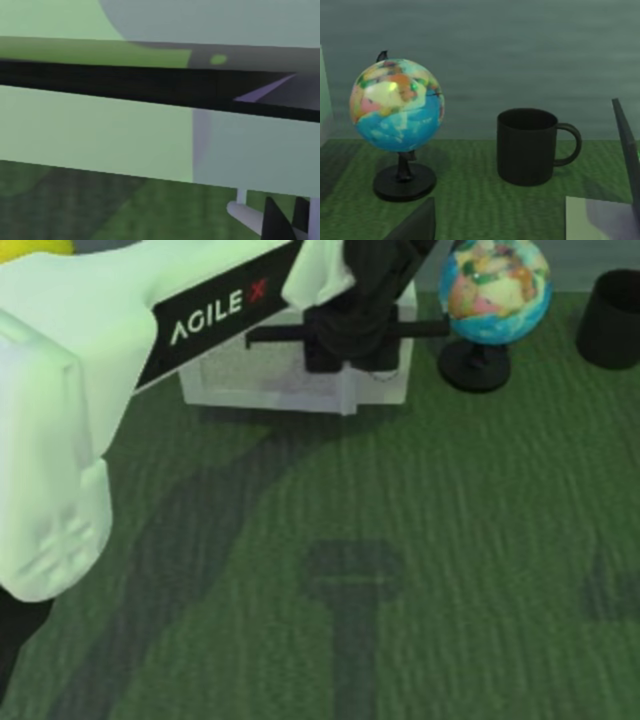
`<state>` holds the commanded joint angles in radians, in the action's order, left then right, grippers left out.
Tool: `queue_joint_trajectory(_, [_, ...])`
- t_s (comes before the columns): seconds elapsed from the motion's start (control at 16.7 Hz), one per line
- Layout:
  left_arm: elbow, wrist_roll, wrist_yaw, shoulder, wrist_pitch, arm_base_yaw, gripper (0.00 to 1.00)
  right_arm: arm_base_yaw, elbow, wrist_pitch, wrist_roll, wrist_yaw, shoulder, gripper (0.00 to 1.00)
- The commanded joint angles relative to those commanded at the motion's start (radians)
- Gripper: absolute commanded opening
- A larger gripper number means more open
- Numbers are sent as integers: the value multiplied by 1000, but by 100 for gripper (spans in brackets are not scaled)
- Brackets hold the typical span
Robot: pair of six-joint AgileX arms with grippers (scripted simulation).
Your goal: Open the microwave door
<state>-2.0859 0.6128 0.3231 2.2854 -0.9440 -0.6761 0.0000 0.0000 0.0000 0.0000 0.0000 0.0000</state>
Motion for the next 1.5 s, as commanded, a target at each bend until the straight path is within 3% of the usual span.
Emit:
queue_joint_trajectory(0.66, [4, 1, -5, 3, 4, -6, 0, 0, 0, 0, 0, 0, 0, 100])
queue_joint_trajectory(1.08, [156, -81, -35, -93, 87, 3, 0, 0, 0, 0, 0, 0, 0, 100])
queue_joint_trajectory(1.5, [158, -82, -36, -95, 89, 3, 0, 0, 0, 0, 0, 0, 0, 100])
